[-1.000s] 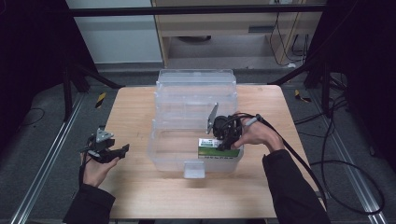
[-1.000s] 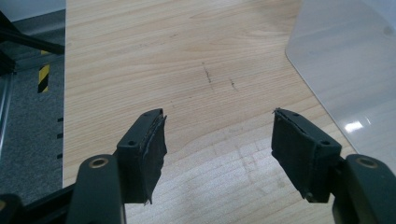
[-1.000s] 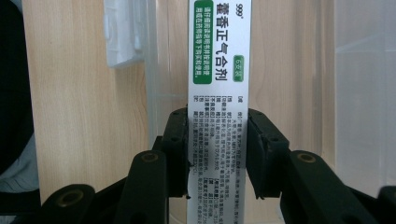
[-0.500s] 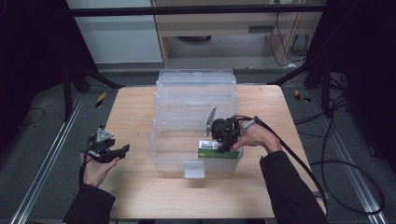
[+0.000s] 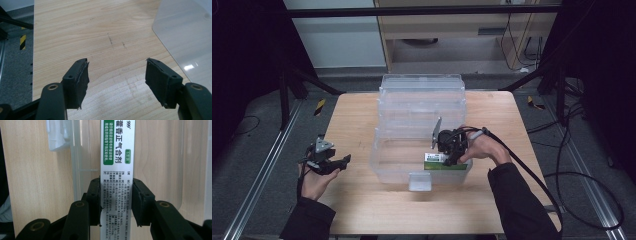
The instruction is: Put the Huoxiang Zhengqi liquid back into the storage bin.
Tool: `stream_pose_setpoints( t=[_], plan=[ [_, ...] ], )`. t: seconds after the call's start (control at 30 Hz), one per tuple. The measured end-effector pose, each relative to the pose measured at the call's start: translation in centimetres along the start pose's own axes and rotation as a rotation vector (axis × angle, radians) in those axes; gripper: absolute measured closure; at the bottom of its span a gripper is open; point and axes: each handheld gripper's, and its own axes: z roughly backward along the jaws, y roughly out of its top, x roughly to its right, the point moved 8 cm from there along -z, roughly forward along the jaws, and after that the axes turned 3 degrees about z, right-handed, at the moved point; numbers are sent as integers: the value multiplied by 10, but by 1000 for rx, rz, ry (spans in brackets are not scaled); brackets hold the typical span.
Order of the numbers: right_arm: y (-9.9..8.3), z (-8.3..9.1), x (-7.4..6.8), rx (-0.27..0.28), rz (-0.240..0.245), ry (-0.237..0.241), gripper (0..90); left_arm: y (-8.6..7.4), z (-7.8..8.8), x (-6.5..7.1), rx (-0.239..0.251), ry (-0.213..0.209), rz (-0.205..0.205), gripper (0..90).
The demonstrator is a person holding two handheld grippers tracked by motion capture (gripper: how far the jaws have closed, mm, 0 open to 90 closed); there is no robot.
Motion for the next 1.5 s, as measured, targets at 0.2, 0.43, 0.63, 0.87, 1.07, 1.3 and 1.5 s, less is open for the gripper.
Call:
stream_pose_setpoints(
  t=[0.2,0.43,0.63,0.87,1.07,1.3,1.5],
  plan=[
    [-1,-2,-1,0,-3,-3,631,0,0,1,-2,0,-1,343],
    [-7,-5,-1,-3,-22,0,628,-1,-1,1,-7,0,-5,343],
    [-8,8,0,41,-58,-28,619,-2,-2,2,-9,-1,-8,343],
    [-7,25,1,130,-114,-76,600,-2,-2,2,-12,-2,-8,342],
    [-7,40,7,232,-161,-136,581,-2,-2,3,-8,-4,-6,342],
    [-12,55,11,358,-250,-193,536,-2,-2,4,-8,-7,-6,341],
    [-24,66,15,460,-343,-260,495,-1,-1,5,-7,-8,-8,343]
  ],
)
